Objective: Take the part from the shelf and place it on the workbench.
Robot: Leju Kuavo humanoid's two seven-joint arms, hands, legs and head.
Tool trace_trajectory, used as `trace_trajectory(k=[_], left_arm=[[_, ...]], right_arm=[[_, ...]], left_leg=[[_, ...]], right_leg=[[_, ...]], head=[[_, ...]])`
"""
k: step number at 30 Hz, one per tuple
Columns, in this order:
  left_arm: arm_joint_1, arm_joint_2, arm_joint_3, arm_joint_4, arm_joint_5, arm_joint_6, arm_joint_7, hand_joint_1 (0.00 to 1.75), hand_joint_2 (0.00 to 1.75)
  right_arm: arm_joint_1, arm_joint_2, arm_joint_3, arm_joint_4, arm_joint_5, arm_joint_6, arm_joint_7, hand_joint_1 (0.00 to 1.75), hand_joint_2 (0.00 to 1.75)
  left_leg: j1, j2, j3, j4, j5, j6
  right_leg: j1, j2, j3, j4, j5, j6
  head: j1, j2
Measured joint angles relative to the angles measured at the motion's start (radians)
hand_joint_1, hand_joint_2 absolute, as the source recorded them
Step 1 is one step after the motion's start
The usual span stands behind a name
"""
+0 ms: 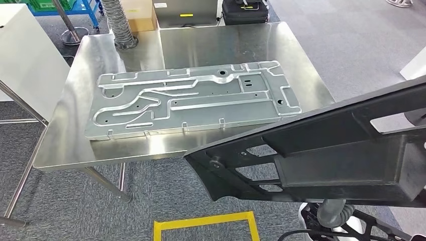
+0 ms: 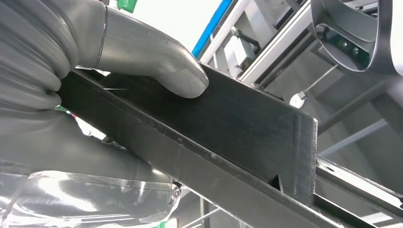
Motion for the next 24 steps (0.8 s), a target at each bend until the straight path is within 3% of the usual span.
trace_trajectory(k=[2, 5, 6, 7, 9, 10, 11, 13, 15, 17, 18, 20, 21, 22, 24], left_arm=[[-0.001, 0.000, 0.000, 0.000, -0.002, -0.001, 0.000, 0.00, 1.75], [-0.001, 0.000, 0.000, 0.000, -0.004, -0.003, -0.001, 0.00, 1.75], [0.000, 0.000, 0.001, 0.000, -0.005, -0.004, -0.001, 0.00, 1.75], [0.001, 0.000, 0.001, 0.000, -0.004, -0.004, -0.001, 0.00, 1.75], [0.001, 0.000, 0.002, 0.000, -0.002, -0.004, -0.001, 0.00, 1.75], [0.001, -0.001, 0.003, 0.000, -0.002, -0.004, -0.001, 0.00, 1.75], [0.000, -0.001, 0.004, 0.000, -0.002, -0.004, -0.001, 0.00, 1.75], [-0.001, -0.002, 0.007, 0.000, 0.000, -0.004, 0.000, 0.00, 1.75], [-0.003, -0.002, 0.008, -0.001, 0.003, -0.002, -0.001, 0.00, 1.75], [-0.005, -0.002, 0.008, -0.002, 0.004, -0.001, -0.002, 0.00, 1.75], [-0.004, -0.002, 0.009, -0.003, 0.004, -0.001, -0.002, 0.00, 1.75], [-0.001, -0.002, 0.012, -0.003, 0.004, 0.000, -0.001, 0.00, 1.75], [0.001, -0.002, 0.014, -0.003, 0.004, 0.001, -0.001, 0.00, 1.75], [0.004, -0.002, 0.016, -0.003, 0.004, 0.001, -0.001, 0.00, 1.75], [0.007, -0.002, 0.020, -0.003, 0.004, 0.002, -0.001, 0.00, 1.75]], right_arm=[[0.000, 0.000, -0.004, -0.003, -0.001, 0.000, 0.000, 1.75, 1.75], [0.004, 0.000, -0.010, -0.004, -0.003, 0.001, 0.000, 1.75, 1.75], [0.006, 0.000, -0.011, -0.004, -0.003, 0.002, 0.000, 1.75, 1.75], [0.007, 0.000, -0.013, -0.004, -0.004, 0.002, 0.000, 1.75, 1.75], [0.008, 0.000, -0.015, -0.004, -0.006, 0.004, 0.000, 1.75, 1.75], [0.008, 0.000, -0.015, -0.004, -0.007, 0.005, 0.000, 1.75, 1.75], [0.008, 0.000, -0.016, -0.004, -0.008, 0.005, 0.000, 1.75, 1.75], [0.008, 0.000, -0.016, -0.005, -0.010, 0.006, 0.000, 1.75, 1.75], [0.009, 0.000, -0.016, -0.006, -0.013, 0.008, 0.000, 1.75, 1.75], [0.009, 0.001, -0.016, -0.007, -0.015, 0.010, 0.000, 1.75, 1.75], [0.009, 0.001, -0.017, -0.007, -0.016, 0.011, 0.000, 1.75, 1.75], [0.009, 0.003, -0.017, -0.006, -0.016, 0.013, 0.000, 1.75, 1.75], [0.010, 0.003, -0.017, -0.006, -0.016, 0.014, 0.000, 1.75, 1.75], [0.010, 0.004, -0.017, -0.005, -0.016, 0.014, 0.000, 1.75, 1.75], [0.010, 0.006, -0.017, -0.005, -0.016, 0.015, 0.000, 1.75, 1.75]], left_leg=[[0.003, 0.000, 0.011, -0.008, -0.005, 0.014], [0.001, 0.000, 0.025, -0.010, -0.021, 0.024], [0.000, 0.000, 0.032, -0.009, -0.026, 0.025], [-0.001, -0.001, 0.041, -0.009, -0.033, 0.024], [-0.002, -0.002, 0.065, -0.009, -0.050, 0.020], [-0.004, -0.002, 0.074, -0.009, -0.058, 0.016], [-0.005, -0.003, 0.079, -0.009, -0.066, 0.011], [-0.005, -0.001, 0.083, -0.010, -0.076, 0.000], [-0.006, 0.001, 0.094, -0.014, -0.085, -0.011], [-0.006, 0.001, 0.083, 0.030, -0.108, -0.020], [-0.003, 0.000, 0.052, 0.086, -0.128, -0.024], [0.000, 0.000, -0.039, 0.226, -0.167, -0.031], [0.001, 0.000, -0.080, 0.271, -0.164, -0.033], [0.001, 0.000, -0.102, 0.276, -0.140, -0.033], [0.001, 0.000, -0.093, 0.174, -0.033, -0.027]], right_leg=[[-0.001, -0.002, -0.027, 0.061, -0.031, 0.009], [-0.003, -0.004, -0.149, 0.264, -0.097, 0.015], [-0.004, -0.005, -0.178, 0.299, -0.093, 0.015], [-0.004, -0.005, -0.186, 0.290, -0.066, 0.013], [-0.003, -0.007, -0.149, 0.169, 0.029, 0.005], [0.000, -0.008, -0.123, 0.102, 0.064, -0.002], [0.003, -0.010, -0.104, 0.053, 0.081, -0.008], [0.010, -0.010, -0.090, 0.022, 0.072, -0.018], [0.006, -0.006, -0.079, 0.011, 0.064, -0.027], [-0.001, -0.007, -0.054, -0.003, 0.055, -0.036], [-0.002, -0.008, -0.041, -0.008, 0.049, -0.039], [-0.002, -0.009, -0.023, -0.010, 0.034, -0.043], [-0.001, -0.007, -0.012, -0.009, 0.024, -0.043], [-0.001, -0.005, 0.001, -0.009, 0.013, -0.043], [-0.001, -0.003, 0.035, -0.010, -0.012, -0.039]], head=[[0.000, 0.000], [0.000, 0.000], [0.000, 0.000], [0.000, 0.000], [0.000, 0.000], [0.000, 0.000], [0.000, 0.000], [0.000, 0.000], [0.000, 0.000], [-0.001, 0.000], [-0.002, 0.000], [-0.002, 0.000], [-0.002, 0.000], [-0.002, 0.000], [-0.002, 0.000]])
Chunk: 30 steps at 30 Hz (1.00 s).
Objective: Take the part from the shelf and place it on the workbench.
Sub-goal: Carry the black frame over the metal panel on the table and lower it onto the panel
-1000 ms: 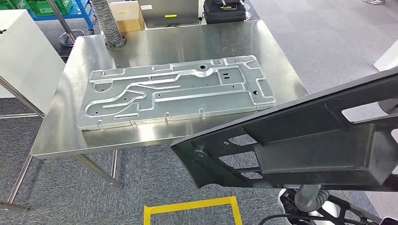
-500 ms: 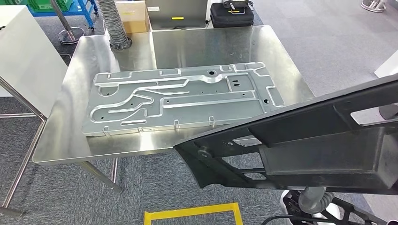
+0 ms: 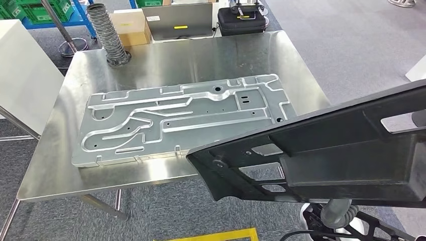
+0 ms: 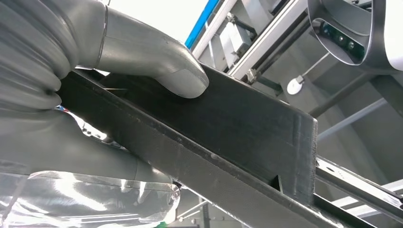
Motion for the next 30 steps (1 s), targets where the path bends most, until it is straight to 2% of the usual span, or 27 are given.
trace_trajectory(k=[1, 2, 3, 5, 7, 9, 11, 12, 13, 14, 15, 16, 17, 18, 19, 20, 22, 23, 24, 26, 27, 28, 29, 30], left_arm=[[0.001, 0.001, 0.002, 0.000, 0.000, 0.001, 0.001, 0.00, 1.75], [0.001, 0.001, 0.003, 0.000, 0.000, 0.001, 0.001, 0.00, 1.75], [0.001, 0.002, 0.004, 0.000, 0.000, 0.001, 0.002, 0.00, 1.75], [0.000, 0.003, 0.005, 0.000, 0.000, 0.003, 0.004, 0.00, 1.75], [0.000, 0.003, 0.005, 0.000, 0.000, 0.005, 0.004, 0.00, 1.75], [0.000, 0.003, 0.006, 0.000, 0.001, 0.005, 0.004, 0.00, 1.75], [-0.001, 0.003, 0.007, 0.000, 0.001, 0.006, 0.004, 0.00, 1.75], [0.000, 0.003, 0.008, 0.000, 0.002, 0.006, 0.003, 0.00, 1.75], [0.000, 0.003, 0.010, 0.000, 0.003, 0.006, 0.002, 0.00, 1.75], [0.001, 0.002, 0.012, 0.000, 0.005, 0.006, 0.000, 0.00, 1.75], [0.001, 0.001, 0.016, 0.000, 0.007, 0.006, -0.003, 0.00, 1.75], [0.001, 0.000, 0.020, 0.000, 0.008, 0.006, -0.007, 0.00, 1.75], [0.001, -0.002, 0.024, 0.000, 0.009, 0.006, -0.011, 0.00, 1.75], [0.001, -0.003, 0.027, 0.000, 0.007, 0.005, -0.016, 0.00, 1.75], [0.001, -0.004, 0.030, 0.000, 0.004, 0.004, -0.022, 0.00, 1.75], [0.000, -0.004, 0.032, 0.000, 0.001, 0.002, -0.027, 0.00, 1.75], [-0.002, -0.005, 0.035, 0.000, -0.007, -0.006, -0.035, 0.00, 1.75], [-0.003, -0.005, 0.037, -0.001, -0.012, -0.010, -0.038, 0.00, 1.75], [-0.004, -0.006, 0.038, -0.001, -0.016, -0.012, -0.040, 0.00, 1.75], [-0.003, -0.007, 0.044, -0.001, -0.026, -0.016, -0.043, 0.00, 1.75], [-0.003, -0.007, 0.047, -0.001, -0.033, -0.017, -0.045, 0.00, 1.75], [-0.002, -0.007, 0.050, -0.001, -0.041, -0.019, -0.047, 0.00, 1.75], [-0.002, -0.007, 0.051, -0.001, -0.050, -0.021, -0.048, 0.00, 1.75], [-0.002, -0.007, 0.052, -0.001, -0.059, -0.024, -0.050, 0.00, 1.75]], right_arm=[[0.000, 0.001, 0.000, 0.000, 0.000, 0.000, 0.000, 1.75, 1.75], [-0.001, 0.002, 0.000, 0.001, 0.000, -0.001, 0.000, 1.75, 1.75], [-0.001, 0.003, 0.000, 0.002, 0.000, -0.002, 0.000, 1.75, 1.75], [-0.001, 0.004, 0.000, 0.002, 0.001, -0.007, 0.000, 1.75, 1.75], [0.000, 0.006, 0.000, 0.003, 0.007, -0.014, 0.000, 1.75, 1.75], [0.000, 0.008, 0.000, 0.003, 0.015, -0.019, 0.000, 1.75, 1.75], [0.002, 0.008, 0.000, 0.004, 0.020, -0.024, 0.000, 1.75, 1.75], [0.004, 0.008, 0.000, 0.005, 0.025, -0.033, 0.000, 1.75, 1.75], [0.005, 0.008, 0.000, 0.006, 0.035, -0.050, 0.000, 1.75, 1.75], [0.005, 0.008, 0.001, 0.007, 0.050, -0.079, 0.000, 1.75, 1.75], [0.006, 0.008, 0.002, 0.008, 0.071, -0.120, 0.000, 1.75, 1.75], [0.005, 0.006, 0.004, 0.014, 0.097, -0.173, 0.000, 1.75, 1.75], [0.000, 0.002, 0.005, 0.026, 0.125, -0.236, 0.001, 1.75, 1.75], [-0.011, -0.004, 0.005, 0.048, 0.157, -0.308, 0.004, 1.75, 1.75], [-0.028, -0.015, 0.002, 0.077, 0.189, -0.380, 0.009, 1.75, 1.75], [-0.050, -0.031, -0.006, 0.112, 0.224, -0.450, 0.016, 1.75, 1.75], [-0.103, -0.072, -0.034, 0.187, 0.328, -0.572, 0.039, 1.75, 1.75], [-0.133, -0.095, -0.052, 0.226, 0.403, -0.626, 0.057, 1.75, 1.75], [-0.166, -0.115, -0.066, 0.267, 0.492, -0.677, 0.082, 1.75, 1.75], [-0.232, -0.156, -0.082, 0.353, 0.698, -0.767, 0.166, 1.75, 1.75], [-0.262, -0.175, -0.082, 0.395, 0.798, -0.800, 0.212, 1.75, 1.75], [-0.300, -0.194, -0.075, 0.445, 0.904, -0.823, 0.270, 1.75, 1.75], [-0.342, -0.212, -0.062, 0.494, 0.997, -0.834, 0.324, 1.75, 1.75], [-0.385, -0.228, -0.046, 0.543, 1.078, -0.839, 0.373, 1.75, 1.75]], left_leg=[[-0.002, 0.000, 0.019, -0.063, 0.043, 0.006], [-0.006, -0.001, 0.039, -0.117, 0.070, 0.013], [-0.010, -0.001, 0.053, -0.149, 0.076, 0.019], [-0.013, -0.001, 0.069, -0.170, 0.059, 0.031], [-0.008, -0.003, 0.087, -0.187, 0.050, 0.041], [-0.004, -0.005, 0.109, -0.200, 0.042, 0.049], [-0.004, -0.005, 0.127, -0.203, 0.030, 0.053], [-0.004, -0.006, 0.135, -0.203, 0.023, 0.052], [-0.004, -0.007, 0.145, -0.202, 0.015, 0.051], [-0.003, -0.008, 0.158, -0.202, 0.006, 0.050], [-0.003, -0.009, 0.171, -0.202, -0.003, 0.047], [-0.003, -0.009, 0.183, -0.203, -0.013, 0.043], [-0.004, -0.010, 0.192, -0.202, -0.022, 0.038], [-0.004, -0.010, 0.196, -0.202, -0.029, 0.032], [-0.005, -0.009, 0.199, -0.199, -0.033, 0.025], [-0.006, -0.008, 0.202, -0.197, -0.035, 0.018], [-0.005, -0.006, 0.202, -0.184, -0.043, 0.008], [-0.004, -0.006, 0.192, -0.161, -0.056, 0.005], [-0.003, -0.006, 0.171, -0.119, -0.078, 0.002], [-0.001, -0.006, 0.096, 0.012, -0.137, -0.004], [0.000, -0.006, 0.059, 0.069, -0.157, -0.005], [0.000, -0.006, 0.033, 0.096, -0.158, -0.005], [-0.001, -0.006, 0.027, 0.084, -0.137, -0.003], [-0.003, -0.006, 0.038, 0.035, -0.099, 0.002]], right_leg=[[0.001, 0.000, 0.015, -0.002, -0.012, 0.003], [0.001, 0.001, 0.026, -0.004, -0.022, 0.007], [0.001, 0.001, 0.033, -0.008, -0.029, 0.013], [0.001, 0.002, 0.039, -0.007, -0.029, 0.026], [0.000, 0.001, 0.027, 0.028, -0.019, 0.037], [-0.002, -0.001, -0.034, 0.128, -0.031, 0.047], [-0.005, -0.002, -0.124, 0.246, -0.081, 0.054], [-0.007, -0.002, -0.161, 0.281, -0.103, 0.056], [-0.008, -0.003, -0.185, 0.288, -0.108, 0.057], [-0.009, -0.003, -0.191, 0.261, -0.087, 0.057], [-0.009, -0.004, -0.182, 0.205, -0.042, 0.055], [-0.009, -0.006, -0.164, 0.135, 0.018, 0.052], [-0.007, -0.007, -0.149, 0.076, 0.059, 0.047], [-0.004, -0.008, -0.139, 0.039, 0.087, 0.041], [-0.001, -0.008, -0.137, 0.023, 0.099, 0.033], [0.001, -0.007, -0.138, 0.024, 0.095, 0.026], [-0.002, -0.005, -0.132, 0.018, 0.105, 0.012], [-0.004, -0.006, -0.128, 0.015, 0.105, 0.006], [-0.004, -0.006, -0.124, 0.012, 0.105, 0.002], [-0.002, -0.006, -0.124, 0.012, 0.103, -0.003], [0.000, -0.005, -0.124, 0.012, 0.102, -0.005], [0.002, -0.004, -0.124, 0.013, 0.101, -0.006], [0.005, -0.003, -0.123, 0.013, 0.100, -0.007], [0.007, -0.001, -0.122, 0.014, 0.100, -0.007]], head=[[0.000, 0.000], [0.000, 0.000], [0.000, 0.000], [0.000, 0.000], [0.000, 0.000], [0.000, 0.000], [0.000, 0.000], [0.000, 0.000], [0.000, 0.000], [0.000, 0.000], [0.000, 0.000], [0.000, 0.000], [0.000, 0.000], [0.001, 0.000], [0.001, 0.000], [0.001, 0.000], [0.001, 0.000], [0.001, 0.000], [0.001, 0.000], [0.001, 0.000], [0.001, 0.000], [0.001, 0.000], [0.001, 0.000], [0.001, 0.000]])
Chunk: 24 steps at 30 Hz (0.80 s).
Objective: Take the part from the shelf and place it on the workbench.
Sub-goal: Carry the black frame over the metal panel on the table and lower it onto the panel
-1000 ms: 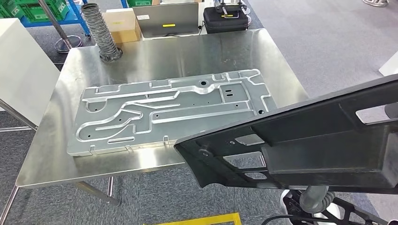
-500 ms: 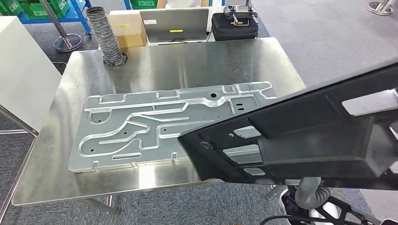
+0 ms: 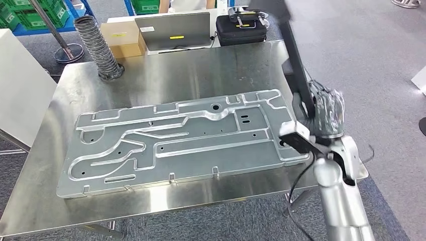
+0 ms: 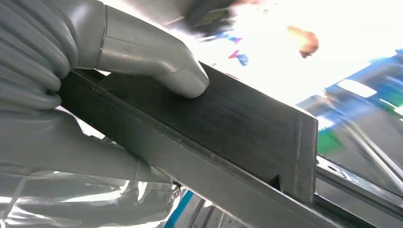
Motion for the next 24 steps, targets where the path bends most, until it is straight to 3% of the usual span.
trace_trajectory(k=[2, 3, 5, 8, 10, 12, 13, 14, 15, 17, 19, 22, 24], left_arm=[[-0.004, 0.002, 0.000, 0.000, -0.017, -0.004, -0.002, 0.00, 1.75], [-0.006, 0.003, 0.000, 0.000, -0.024, -0.005, -0.002, 0.00, 1.75], [-0.008, 0.004, 0.000, -0.001, -0.037, -0.006, -0.002, 0.00, 1.75], [-0.014, 0.001, 0.000, -0.001, -0.051, -0.007, -0.002, 0.00, 1.75], [-0.021, -0.001, 0.000, -0.001, -0.057, -0.007, 0.000, 0.00, 1.75], [-0.024, -0.003, 0.000, -0.001, -0.063, -0.007, 0.004, 0.00, 1.75], [-0.024, -0.005, 0.000, -0.001, -0.065, -0.007, 0.005, 0.00, 1.75], [-0.024, -0.007, 0.001, -0.001, -0.067, -0.007, 0.006, 0.00, 1.75], [-0.024, -0.008, 0.001, -0.001, -0.067, -0.007, 0.006, 0.00, 1.75], [-0.025, -0.009, 0.002, -0.001, -0.068, -0.007, 0.007, 0.00, 1.75], [-0.027, -0.009, 0.003, -0.001, -0.069, -0.007, 0.007, 0.00, 1.75], [-0.027, -0.009, 0.004, -0.001, -0.073, -0.009, 0.010, 0.00, 1.75], [-0.028, -0.010, 0.005, -0.001, -0.076, -0.012, 0.014, 0.00, 1.75]], right_arm=[[-0.088, -0.024, 0.040, 0.097, 0.139, 0.002, 0.080, 1.75, 1.75], [-0.129, -0.030, 0.061, 0.140, 0.193, 0.005, 0.102, 1.75, 1.75], [-0.201, -0.034, 0.118, 0.230, 0.296, 0.013, 0.141, 1.75, 1.75], [-0.280, -0.027, 0.216, 0.350, 0.410, 0.021, 0.174, 1.75, 1.75], [-0.327, -0.012, 0.275, 0.426, 0.453, 0.030, 0.179, 1.75, 1.75], [-0.363, 0.014, 0.333, 0.502, 0.482, 0.045, 0.176, 1.75, 1.75], [-0.375, 0.029, 0.364, 0.542, 0.492, 0.053, 0.170, 1.75, 1.75], [-0.386, 0.044, 0.394, 0.581, 0.499, 0.061, 0.162, 1.75, 1.75], [-0.396, 0.058, 0.419, 0.615, 0.502, 0.066, 0.152, 1.75, 1.75], [-0.421, 0.085, 0.464, 0.679, 0.501, 0.071, 0.133, 1.75, 1.75], [-0.448, 0.110, 0.500, 0.736, 0.490, 0.070, 0.111, 1.75, 1.75], [-0.464, 0.138, 0.540, 0.810, 0.450, 0.067, 0.060, 1.75, 1.75], [-0.472, 0.154, 0.556, 0.849, 0.415, 0.065, 0.019, 1.75, 1.75]], left_leg=[[-0.006, 0.003, 0.046, -0.139, 0.082, 0.017], [-0.010, 0.003, 0.061, -0.186, 0.099, 0.024], [-0.017, 0.005, 0.066, -0.217, 0.109, 0.036], [-0.008, 0.006, 0.079, -0.243, 0.140, 0.046], [-0.001, 0.007, 0.087, -0.259, 0.152, 0.047], [0.000, 0.007, 0.087, -0.259, 0.152, 0.047], [0.002, 0.006, 0.088, -0.257, 0.150, 0.044], [0.005, 0.005, 0.088, -0.254, 0.147, 0.040], [0.008, 0.003, 0.088, -0.249, 0.143, 0.035], [0.012, 0.000, 0.084, -0.232, 0.129, 0.021], [0.011, -0.002, 0.076, -0.215, 0.118, 0.007], [0.014, -0.003, 0.074, -0.213, 0.112, -0.011], [0.016, -0.002, 0.058, -0.176, 0.087, -0.020]], right_leg=[[0.004, 0.001, 0.002, 0.000, 0.000, 0.001], [0.005, 0.001, 0.002, 0.000, 0.001, 0.004], [0.003, 0.002, -0.001, -0.001, 0.003, 0.013], [0.005, 0.002, -0.005, 0.009, -0.008, 0.028], [0.000, 0.000, -0.045, 0.095, -0.057, 0.040], [-0.010, -0.002, -0.111, 0.229, -0.115, 0.051], [-0.015, -0.002, -0.132, 0.269, -0.122, 0.057], [-0.019, -0.003, -0.136, 0.271, -0.109, 0.062], [-0.024, -0.004, -0.120, 0.233, -0.080, 0.066], [-0.031, -0.008, -0.060, 0.102, -0.015, 0.074], [-0.030, -0.008, -0.028, 0.029, 0.003, 0.064], [-0.024, -0.006, -0.028, 0.024, -0.005, 0.037], [-0.024, -0.005, -0.024, 0.019, -0.005, 0.022]], head=[[0.000, 0.000], [0.000, 0.000], [0.000, 0.000], [0.000, 0.000], [0.000, 0.000], [0.000, 0.000], [0.000, 0.000], [0.000, 0.000], [0.000, 0.000], [0.000, 0.000], [-0.001, 0.000], [-0.002, 0.000], [-0.002, 0.000]])
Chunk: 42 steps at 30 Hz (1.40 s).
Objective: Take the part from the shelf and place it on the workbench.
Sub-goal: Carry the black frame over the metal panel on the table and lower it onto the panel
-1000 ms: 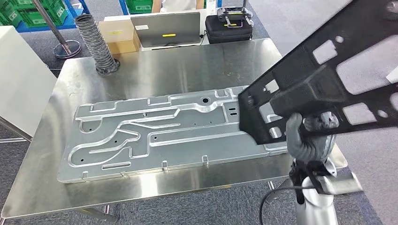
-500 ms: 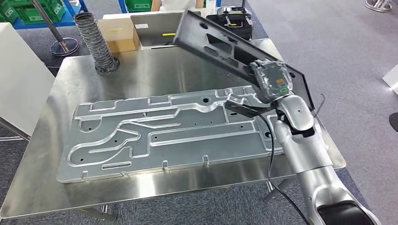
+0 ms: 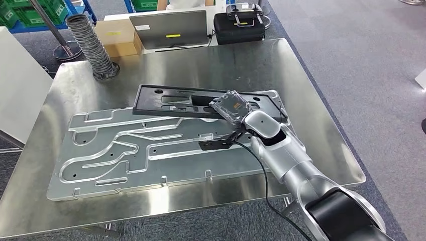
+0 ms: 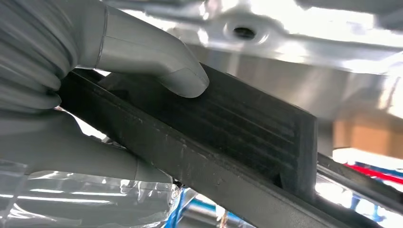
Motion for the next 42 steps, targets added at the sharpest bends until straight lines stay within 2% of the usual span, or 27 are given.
trace_trajectory(k=[3, 4, 5, 6, 8, 10, 11, 15, 16, 17, 18, 20, 21, 22, 24, 26, 28, 30, 31, 33, 34, 35, 36, 37, 39, 40, 42], left_arm=[[-0.004, 0.000, 0.003, 0.000, -0.001, -0.001, 0.003, 0.00, 1.75], [-0.004, 0.000, 0.005, 0.000, -0.002, -0.001, 0.004, 0.00, 1.75], [-0.003, 0.000, 0.006, 0.000, -0.002, -0.001, 0.004, 0.00, 1.75], [-0.002, 0.000, 0.007, 0.000, -0.002, -0.001, 0.003, 0.00, 1.75], [-0.001, 0.001, 0.008, 0.000, -0.002, -0.001, -0.002, 0.00, 1.75], [-0.003, 0.003, 0.012, 0.000, -0.002, 0.000, -0.006, 0.00, 1.75], [-0.004, 0.003, 0.014, 0.000, -0.003, 0.000, -0.007, 0.00, 1.75], [-0.005, 0.004, 0.015, 0.000, -0.003, 0.000, -0.008, 0.00, 1.75], [-0.005, 0.004, 0.017, 0.000, -0.004, 0.001, -0.010, 0.00, 1.75], [-0.005, 0.004, 0.018, 0.000, -0.006, 0.001, -0.014, 0.00, 1.75], [-0.006, 0.004, 0.020, 0.000, -0.010, 0.001, -0.019, 0.00, 1.75], [-0.007, 0.003, 0.022, 0.000, -0.019, 0.003, -0.031, 0.00, 1.75], [-0.007, 0.003, 0.022, 0.000, -0.023, 0.005, -0.035, 0.00, 1.75], [-0.007, 0.002, 0.022, 0.000, -0.027, 0.008, -0.037, 0.00, 1.75], [-0.008, 0.000, 0.022, 0.000, -0.035, 0.015, -0.040, 0.00, 1.75], [-0.009, 0.000, 0.022, 0.000, -0.040, 0.020, -0.040, 0.00, 0.87], [-0.009, 0.000, 0.022, 0.000, -0.044, 0.022, -0.040, 0.00, 0.00], [-0.010, -0.001, 0.022, 0.000, -0.044, 0.022, -0.042, 0.00, 0.00], [-0.010, -0.001, 0.022, 0.000, -0.043, 0.022, -0.042, 0.00, 0.00], [-0.009, -0.002, 0.022, 0.000, -0.042, 0.022, -0.043, 0.00, 0.00], [-0.008, -0.002, 0.022, 0.000, -0.041, 0.021, -0.043, 0.00, 0.00], [-0.008, -0.002, 0.022, 0.000, -0.039, 0.021, -0.043, 0.00, 0.00], [-0.007, -0.002, 0.022, 0.000, -0.037, 0.021, -0.043, 0.00, 0.00], [-0.007, -0.001, 0.022, 0.000, -0.036, 0.021, -0.043, 0.00, 0.00], [-0.008, 0.000, 0.023, 0.000, -0.036, 0.020, -0.043, 0.00, 0.00], [-0.009, 0.001, 0.023, 0.000, -0.036, 0.019, -0.043, 0.00, 0.00], [-0.010, 0.001, 0.023, 0.000, -0.036, 0.016, -0.043, 0.00, 0.00]], right_arm=[[-0.012, 0.016, 0.021, 0.056, -0.047, -0.007, -0.065, 1.75, 1.75], [-0.012, 0.019, 0.028, 0.077, -0.059, -0.009, -0.084, 1.75, 1.75], [-0.010, 0.021, 0.035, 0.095, -0.067, -0.010, -0.099, 1.75, 1.75], [-0.007, 0.023, 0.042, 0.111, -0.072, -0.011, -0.111, 1.75, 1.75], [-0.006, 0.029, 0.055, 0.138, -0.077, -0.013, -0.124, 1.75, 1.75], [-0.009, 0.035, 0.067, 0.162, -0.079, -0.016, -0.131, 1.75, 1.75], [-0.011, 0.036, 0.071, 0.169, -0.079, -0.017, -0.132, 1.75, 1.75], [-0.011, 0.037, 0.075, 0.175, -0.079, -0.018, -0.132, 1.75, 1.75], [-0.011, 0.038, 0.083, 0.183, -0.076, -0.018, -0.133, 1.75, 1.75], [-0.010, 0.040, 0.100, 0.199, -0.070, -0.019, -0.132, 1.75, 1.75], [-0.009, 0.041, 0.121, 0.221, -0.065, -0.021, -0.129, 1.75, 1.75], [-0.005, 0.043, 0.161, 0.259, -0.056, -0.026, -0.121, 0.87, 0.87], [-0.004, 0.042, 0.170, 0.268, -0.055, -0.029, -0.117, 0.44, 0.44], [-0.004, 0.042, 0.177, 0.274, -0.054, -0.030, -0.114, 0.00, 0.00], [-0.006, 0.043, 0.189, 0.283, -0.053, -0.032, -0.110, 0.00, 0.00], [-0.007, 0.043, 0.199, 0.288, -0.054, -0.033, -0.106, 0.00, 0.00], [-0.008, 0.044, 0.205, 0.291, -0.056, -0.037, -0.103, 0.00, 0.00], [-0.009, 0.046, 0.209, 0.292, -0.059, -0.043, -0.102, 0.00, 0.00], [-0.009, 0.047, 0.211, 0.293, -0.062, -0.046, -0.103, 0.00, 0.00], [-0.007, 0.048, 0.214, 0.295, -0.070, -0.054, -0.107, 0.00, 0.00], [-0.004, 0.048, 0.214, 0.296, -0.078, -0.061, -0.110, 0.00, 0.00], [-0.002, 0.048, 0.215, 0.296, -0.088, -0.071, -0.114, 0.00, 0.00], [0.001, 0.048, 0.215, 0.296, -0.101, -0.083, -0.119, 0.00, 0.00], [0.004, 0.048, 0.215, 0.293, -0.117, -0.096, -0.128, 0.00, 0.00], [0.013, 0.046, 0.209, 0.276, -0.161, -0.126, -0.153, 0.00, 0.00], [0.018, 0.045, 0.203, 0.259, -0.191, -0.142, -0.170, 0.00, 0.00], [0.036, 0.039, 0.185, 0.210, -0.252, -0.167, -0.205, 0.00, 0.00]], left_leg=[[0.001, 0.000, -0.095, 0.186, -0.078, -0.004], [0.001, 0.000, -0.124, 0.237, -0.089, -0.004], [0.000, 0.000, -0.138, 0.252, -0.081, -0.001], [0.000, 0.000, -0.133, 0.228, -0.055, 0.003], [-0.004, 0.000, -0.081, 0.098, 0.019, 0.017], [-0.010, 0.000, -0.035, -0.005, 0.056, 0.029], [-0.012, 0.001, -0.026, -0.024, 0.058, 0.032], [-0.014, 0.001, -0.024, -0.026, 0.057, 0.032], [-0.014, 0.001, -0.023, -0.028, 0.058, 0.035], [-0.013, 0.001, -0.021, -0.034, 0.062, 0.042], [-0.012, 0.002, -0.018, -0.040, 0.065, 0.048], [-0.010, 0.003, -0.012, -0.049, 0.069, 0.058], [-0.010, 0.003, -0.010, -0.049, 0.068, 0.058], [-0.010, 0.003, -0.009, -0.048, 0.067, 0.056], [-0.012, 0.002, -0.006, -0.043, 0.063, 0.050], [-0.015, 0.001, -0.004, -0.039, 0.057, 0.041], [-0.015, 0.001, -0.001, -0.041, 0.055, 0.031], [-0.013, 0.001, -0.005, -0.021, 0.039, 0.021], [-0.012, 0.001, -0.020, 0.014, 0.015, 0.016], [-0.008, 0.001, -0.077, 0.143, -0.053, 0.007], [-0.006, 0.001, -0.106, 0.206, -0.078, 0.003], [-0.005, 0.002, -0.122, 0.242, -0.087, 0.001], [-0.003, 0.002, -0.118, 0.238, -0.074, -0.001], [-0.001, 0.002, -0.095, 0.192, -0.045, -0.001], [0.001, 0.002, -0.021, 0.047, 0.018, 0.000], [0.000, 0.001, 0.006, -0.007, 0.036, 0.005], [-0.006, -0.001, 0.020, -0.042, 0.039, 0.019]], right_leg=[[0.004, 0.001, 0.006, -0.002, -0.004, -0.012], [0.007, 0.001, 0.009, -0.002, -0.006, -0.014], [0.010, 0.001, 0.012, -0.002, -0.008, -0.015], [0.012, 0.001, 0.016, -0.002, -0.010, -0.015], [0.016, 0.003, 0.023, -0.002, -0.014, -0.014], [0.019, 0.006, 0.025, -0.002, -0.017, -0.008], [0.020, 0.007, 0.025, -0.002, -0.017, -0.005], [0.021, 0.008, 0.024, -0.002, -0.017, -0.002], [0.020, 0.007, 0.026, -0.005, -0.016, 0.003], [0.019, 0.006, 0.005, 0.041, -0.043, 0.012], [0.018, 0.005, -0.030, 0.115, -0.078, 0.020], [0.016, 0.003, -0.100, 0.258, -0.136, 0.033], [0.016, 0.003, -0.101, 0.256, -0.122, 0.033], [0.016, 0.003, -0.074, 0.201, -0.089, 0.031], [0.017, 0.000, -0.001, 0.057, -0.030, 0.024], [0.021, -0.001, 0.034, -0.013, -0.012, 0.013], [0.023, 0.001, 0.037, -0.017, -0.012, 0.002], [0.019, -0.001, 0.044, -0.026, -0.007, -0.009], [0.016, -0.002, 0.047, -0.030, -0.004, -0.013], [0.014, -0.004, 0.047, -0.032, -0.002, -0.016], [0.014, -0.003, 0.046, -0.032, -0.002, -0.017], [0.014, -0.003, 0.045, -0.031, -0.002, -0.016], [0.013, -0.002, 0.045, -0.031, -0.002, -0.016], [0.012, -0.001, 0.047, -0.031, -0.003, -0.014], [0.012, 0.002, 0.049, -0.029, -0.004, -0.006], [0.013, 0.004, 0.049, -0.027, -0.004, 0.000], [0.015, 0.007, 0.045, -0.027, -0.003, 0.014]], head=[[0.000, 0.000], [0.000, 0.000], [0.000, 0.000], [0.000, 0.000], [0.000, 0.000], [0.000, 0.000], [0.000, 0.000], [0.000, 0.000], [0.000, 0.000], [0.000, 0.000], [0.000, 0.000], [0.000, 0.000], [0.000, 0.000], [0.000, 0.000], [0.000, 0.000], [0.000, 0.000], [0.000, 0.000], [0.000, 0.000], [0.000, 0.000], [0.000, 0.000], [0.000, 0.000], [0.000, 0.000], [0.000, 0.000], [0.000, 0.000], [0.000, 0.000], [0.000, 0.000], [0.000, 0.000]])
